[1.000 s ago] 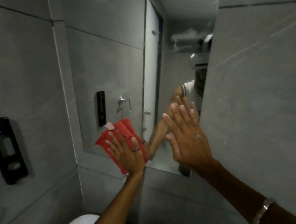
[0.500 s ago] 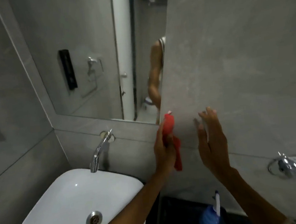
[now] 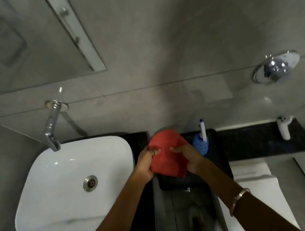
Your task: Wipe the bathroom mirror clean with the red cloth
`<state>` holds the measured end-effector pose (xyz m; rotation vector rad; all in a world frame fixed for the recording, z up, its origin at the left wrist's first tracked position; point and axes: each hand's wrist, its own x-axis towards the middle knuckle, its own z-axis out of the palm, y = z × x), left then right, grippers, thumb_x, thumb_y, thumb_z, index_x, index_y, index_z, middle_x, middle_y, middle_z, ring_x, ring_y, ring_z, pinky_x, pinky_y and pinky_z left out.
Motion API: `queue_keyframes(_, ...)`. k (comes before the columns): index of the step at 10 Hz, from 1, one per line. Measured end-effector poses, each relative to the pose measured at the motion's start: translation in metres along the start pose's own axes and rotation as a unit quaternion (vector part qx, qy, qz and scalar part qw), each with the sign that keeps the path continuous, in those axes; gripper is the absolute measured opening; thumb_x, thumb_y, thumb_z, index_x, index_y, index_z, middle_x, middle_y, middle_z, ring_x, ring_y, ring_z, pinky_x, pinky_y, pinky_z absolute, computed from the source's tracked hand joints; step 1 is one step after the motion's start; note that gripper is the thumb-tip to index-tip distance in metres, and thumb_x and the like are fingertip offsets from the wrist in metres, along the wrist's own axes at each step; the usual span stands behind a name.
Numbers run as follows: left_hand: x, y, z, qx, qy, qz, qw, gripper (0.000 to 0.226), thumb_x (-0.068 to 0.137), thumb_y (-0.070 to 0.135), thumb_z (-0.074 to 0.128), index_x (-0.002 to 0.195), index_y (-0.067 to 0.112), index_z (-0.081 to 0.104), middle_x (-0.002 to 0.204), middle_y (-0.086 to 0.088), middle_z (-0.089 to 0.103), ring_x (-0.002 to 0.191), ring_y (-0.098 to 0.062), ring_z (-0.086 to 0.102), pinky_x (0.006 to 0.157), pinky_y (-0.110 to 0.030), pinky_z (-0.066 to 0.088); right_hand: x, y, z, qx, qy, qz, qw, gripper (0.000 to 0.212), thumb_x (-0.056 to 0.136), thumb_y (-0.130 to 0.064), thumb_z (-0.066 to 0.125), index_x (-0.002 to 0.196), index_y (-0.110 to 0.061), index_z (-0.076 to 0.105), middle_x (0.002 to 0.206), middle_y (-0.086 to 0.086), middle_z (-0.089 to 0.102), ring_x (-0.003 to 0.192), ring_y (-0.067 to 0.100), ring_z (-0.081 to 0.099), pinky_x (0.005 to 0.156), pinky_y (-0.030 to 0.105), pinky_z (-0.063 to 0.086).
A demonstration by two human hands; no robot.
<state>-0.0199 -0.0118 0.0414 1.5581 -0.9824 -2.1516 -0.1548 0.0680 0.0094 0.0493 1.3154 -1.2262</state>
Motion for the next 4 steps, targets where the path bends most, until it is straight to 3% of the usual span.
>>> queue_keyframes(1, 0.036, -0.039, -0.006, 0.104, 0.008, -0.016, 0.994, 0.063, 0.091, -0.011, 0.055, 0.146, 0.02, 0.054, 0.123, -0.009, 0.071, 0.112, -0.031, 0.066, 0.103, -0.052, 0.054, 0.032, 0.026, -0.027, -0.064, 0.058, -0.004, 0.996, 0.051, 0.087, 0.005, 0.067, 0.136, -0.007, 0.061, 0.108, 0.009, 0.074, 0.099, 0.028, 0.068, 0.083, 0.039, 0.056)
queue_keyframes(2, 0.081, -0.067, -0.001, 0.124, -0.013, -0.016, 0.992, 0.075, 0.094, -0.014, 0.049, 0.155, 0.029, 0.043, 0.138, -0.009, 0.065, 0.125, -0.03, 0.062, 0.108, -0.052, 0.051, 0.073, 0.046, -0.05, -0.128, 0.102, -0.016, 0.986, 0.052, 0.091, 0.003, 0.066, 0.141, -0.007, 0.057, 0.115, 0.006, 0.071, 0.104, 0.026, 0.066, 0.097, 0.042, 0.051)
queue_keyframes(3, 0.111, -0.083, 0.005, 0.195, -0.009, -0.008, 0.981, 0.075, 0.101, -0.001, 0.051, 0.161, 0.037, 0.027, 0.158, -0.006, 0.045, 0.138, -0.028, 0.05, 0.113, -0.046, 0.047, 0.101, 0.054, -0.057, -0.227, 0.12, -0.023, 0.966, 0.053, 0.1, -0.011, 0.06, 0.151, -0.011, 0.044, 0.138, 0.008, 0.06, 0.121, 0.03, 0.06, 0.104, 0.042, 0.047)
queue_keyframes(4, 0.099, -0.104, 0.007, 0.326, 0.036, 0.029, 0.944, 0.063, 0.106, 0.023, 0.051, 0.163, 0.028, 0.022, 0.167, -0.007, 0.03, 0.15, -0.029, 0.037, 0.121, -0.043, 0.037, 0.094, 0.065, -0.055, -0.405, 0.167, -0.005, 0.899, 0.055, 0.104, -0.03, 0.051, 0.154, -0.01, 0.037, 0.149, 0.016, 0.052, 0.133, 0.035, 0.054, 0.111, 0.043, 0.044)
